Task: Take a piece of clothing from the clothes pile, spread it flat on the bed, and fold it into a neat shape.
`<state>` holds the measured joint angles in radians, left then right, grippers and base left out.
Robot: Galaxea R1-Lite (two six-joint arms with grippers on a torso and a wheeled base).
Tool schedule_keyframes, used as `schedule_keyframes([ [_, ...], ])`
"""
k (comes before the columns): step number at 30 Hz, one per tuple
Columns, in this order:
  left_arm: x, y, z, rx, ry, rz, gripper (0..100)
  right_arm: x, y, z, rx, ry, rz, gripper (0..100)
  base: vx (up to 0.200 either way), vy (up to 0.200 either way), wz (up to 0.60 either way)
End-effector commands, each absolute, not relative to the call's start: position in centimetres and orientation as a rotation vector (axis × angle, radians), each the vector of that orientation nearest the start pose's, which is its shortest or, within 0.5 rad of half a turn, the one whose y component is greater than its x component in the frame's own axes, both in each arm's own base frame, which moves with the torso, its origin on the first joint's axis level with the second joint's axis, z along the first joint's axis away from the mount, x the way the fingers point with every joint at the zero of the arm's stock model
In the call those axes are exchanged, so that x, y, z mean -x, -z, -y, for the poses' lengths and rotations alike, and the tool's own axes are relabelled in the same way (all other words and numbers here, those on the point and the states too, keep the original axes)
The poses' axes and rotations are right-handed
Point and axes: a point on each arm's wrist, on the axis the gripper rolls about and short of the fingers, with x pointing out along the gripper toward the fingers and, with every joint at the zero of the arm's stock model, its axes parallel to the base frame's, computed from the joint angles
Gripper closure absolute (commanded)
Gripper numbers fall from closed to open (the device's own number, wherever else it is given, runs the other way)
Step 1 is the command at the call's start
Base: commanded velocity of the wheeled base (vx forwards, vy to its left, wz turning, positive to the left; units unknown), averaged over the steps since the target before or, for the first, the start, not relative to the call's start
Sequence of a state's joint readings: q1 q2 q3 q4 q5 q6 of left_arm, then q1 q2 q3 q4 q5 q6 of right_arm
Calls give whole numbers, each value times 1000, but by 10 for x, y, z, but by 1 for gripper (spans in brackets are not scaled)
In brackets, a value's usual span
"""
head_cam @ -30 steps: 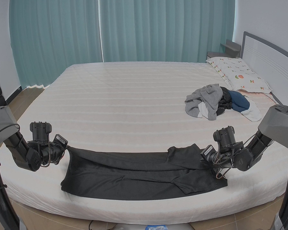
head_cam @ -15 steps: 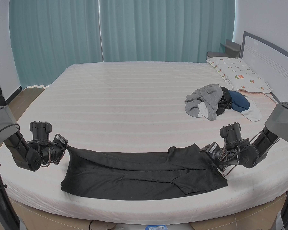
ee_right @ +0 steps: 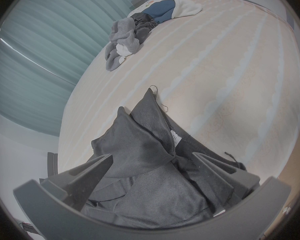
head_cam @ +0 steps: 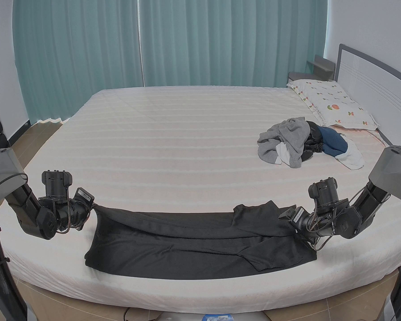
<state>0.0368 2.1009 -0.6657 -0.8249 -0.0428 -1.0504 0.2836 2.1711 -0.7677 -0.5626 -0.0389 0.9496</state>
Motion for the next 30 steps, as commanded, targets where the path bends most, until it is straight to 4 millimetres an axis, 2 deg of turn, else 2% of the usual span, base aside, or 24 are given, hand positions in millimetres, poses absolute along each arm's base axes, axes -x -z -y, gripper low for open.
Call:
schedule_keyframes([
  [1,-334,-37,-11,1041,-316,-558,100,-330,-1,-98,-737,182,-886,100,0,0,0],
  [5,-334,-36,-11,1039,-317,-559,100,-335,0,-98,-704,157,-865,100,0,0,0],
  [14,-334,-37,-11,1029,-313,-557,100,-339,-22,-94,-695,125,-797,100,0,0,0],
  [20,-339,-43,-13,1008,-294,-535,100,-356,-38,-84,-730,123,-720,100,0,0,0],
  [24,-360,-60,-19,999,-261,-451,100,-380,-61,-81,-773,98,-610,100,0,0,0],
  [26,-364,-65,-21,1002,-254,-426,100,-388,-71,-82,-798,85,-568,100,0,0,0],
  [30,-364,-69,-23,1004,-250,-406,100,-395,-82,-83,-863,79,-519,100,0,0,0],
])
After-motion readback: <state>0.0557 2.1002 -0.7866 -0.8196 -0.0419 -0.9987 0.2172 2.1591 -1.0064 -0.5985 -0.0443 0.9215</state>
